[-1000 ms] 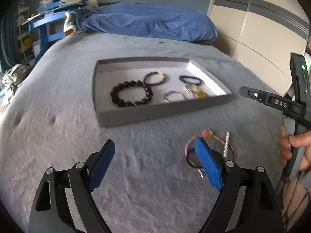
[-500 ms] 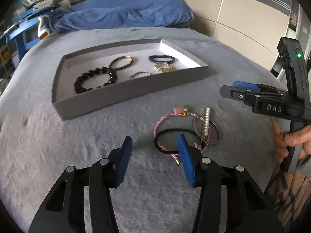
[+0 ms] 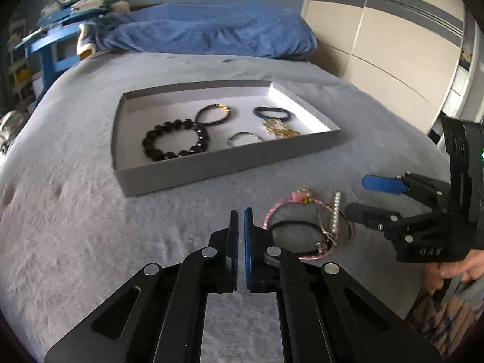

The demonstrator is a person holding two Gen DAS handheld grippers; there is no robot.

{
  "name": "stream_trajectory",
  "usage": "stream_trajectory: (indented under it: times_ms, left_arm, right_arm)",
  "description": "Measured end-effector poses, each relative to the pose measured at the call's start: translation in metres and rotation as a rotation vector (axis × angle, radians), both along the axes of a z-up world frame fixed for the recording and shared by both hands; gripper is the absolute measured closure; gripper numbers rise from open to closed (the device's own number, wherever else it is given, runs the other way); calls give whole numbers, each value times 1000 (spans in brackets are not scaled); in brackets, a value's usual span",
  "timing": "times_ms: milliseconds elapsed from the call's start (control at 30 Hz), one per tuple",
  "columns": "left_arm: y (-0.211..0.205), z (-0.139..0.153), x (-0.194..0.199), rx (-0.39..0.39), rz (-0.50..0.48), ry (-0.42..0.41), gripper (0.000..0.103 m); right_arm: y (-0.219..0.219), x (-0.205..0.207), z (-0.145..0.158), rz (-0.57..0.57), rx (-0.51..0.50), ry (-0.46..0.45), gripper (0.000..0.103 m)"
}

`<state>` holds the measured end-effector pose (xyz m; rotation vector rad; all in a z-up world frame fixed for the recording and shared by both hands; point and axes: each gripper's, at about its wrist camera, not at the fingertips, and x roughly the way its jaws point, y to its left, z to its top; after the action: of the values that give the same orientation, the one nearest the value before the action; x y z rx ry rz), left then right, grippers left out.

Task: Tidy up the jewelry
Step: 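Close the left gripper on the silver hoop ring, then close the right gripper on the pearl bar hair clip while the left gripper lifts the hoop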

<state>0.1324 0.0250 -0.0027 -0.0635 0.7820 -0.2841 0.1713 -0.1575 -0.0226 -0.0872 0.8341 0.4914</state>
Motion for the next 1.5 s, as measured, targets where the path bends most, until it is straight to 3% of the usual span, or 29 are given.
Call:
stream_trajectory:
  times_ms: [133, 167, 267, 400, 467, 700, 800, 1333, 1500]
  left_arm:
    - [-4, -2, 0, 12, -15, 7, 99]
    - [-5, -3, 0, 15, -16, 9, 96]
    - [-2, -6, 2, 26, 12, 21, 72]
    - [3, -6, 2, 12, 33, 26, 62]
    - [1, -6, 1, 11, 26, 21, 62]
    - [-7, -4, -2, 20, -11, 6, 60]
    - [-10, -2, -3, 18, -26, -1, 60]
    - [-60, -1, -1, 43, -186, -5, 60]
    - [-80, -8, 5, 83, -236, 11, 60]
  right_arm:
    - [1, 0, -1, 2, 1, 4, 32]
    - [1, 0, -1, 3, 1, 5, 32]
    - [5, 1, -2, 7, -1, 9, 32]
    - [7, 7, -7, -2, 12, 31, 32]
    - [7, 11, -10, -5, 26, 52, 33]
    - [17, 16, -15, 35, 38, 71, 74]
    - [14, 17, -14, 29, 60, 74, 82]
    - [-46, 30, 10, -180, 231, 36, 96]
    - [-59, 39, 1, -248, 204, 89, 94]
